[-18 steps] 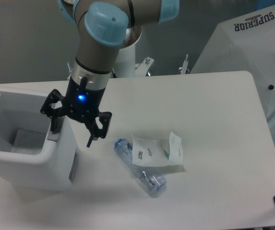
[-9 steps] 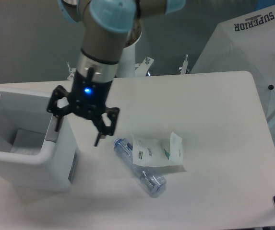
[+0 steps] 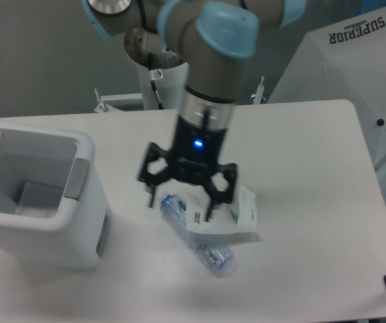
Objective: Open the trash can
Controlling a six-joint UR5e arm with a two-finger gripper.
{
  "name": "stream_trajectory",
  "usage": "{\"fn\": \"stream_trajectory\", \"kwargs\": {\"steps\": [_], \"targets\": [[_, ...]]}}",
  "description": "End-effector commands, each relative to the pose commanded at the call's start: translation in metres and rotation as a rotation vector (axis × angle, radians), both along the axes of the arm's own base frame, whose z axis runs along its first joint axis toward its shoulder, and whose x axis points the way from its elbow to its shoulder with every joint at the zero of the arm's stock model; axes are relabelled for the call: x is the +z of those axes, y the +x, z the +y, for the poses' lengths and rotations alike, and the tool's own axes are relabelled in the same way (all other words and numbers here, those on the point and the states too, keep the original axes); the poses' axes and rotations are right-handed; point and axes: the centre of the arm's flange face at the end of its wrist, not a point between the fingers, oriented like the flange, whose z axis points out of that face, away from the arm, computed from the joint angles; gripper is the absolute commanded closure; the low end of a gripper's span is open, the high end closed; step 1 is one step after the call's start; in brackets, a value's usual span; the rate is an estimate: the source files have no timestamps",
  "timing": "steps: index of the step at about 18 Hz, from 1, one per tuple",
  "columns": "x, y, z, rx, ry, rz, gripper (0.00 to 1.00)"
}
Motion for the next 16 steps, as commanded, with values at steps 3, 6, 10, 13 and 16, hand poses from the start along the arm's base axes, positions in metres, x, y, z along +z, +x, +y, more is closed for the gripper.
{"fn": "stream_trajectory", "kwargs": {"steps": [3,6,10,13,16], "targets": [[-0.027,-0.020,-0.006,0.012,-0.093,0.033,0.00],[-0.056,-0.043,-0.008,0.028,-0.173,0.061,0.00],[-0.090,-0.064,-0.021,-0.120,-0.299,0.140,0.00],[-0.100,-0.077,-0.033,-0.157,-0.361,0.161,0.00],[-0.109,-0.082,-0.037,-0.149,-0.420,0.172,0.00]]}}
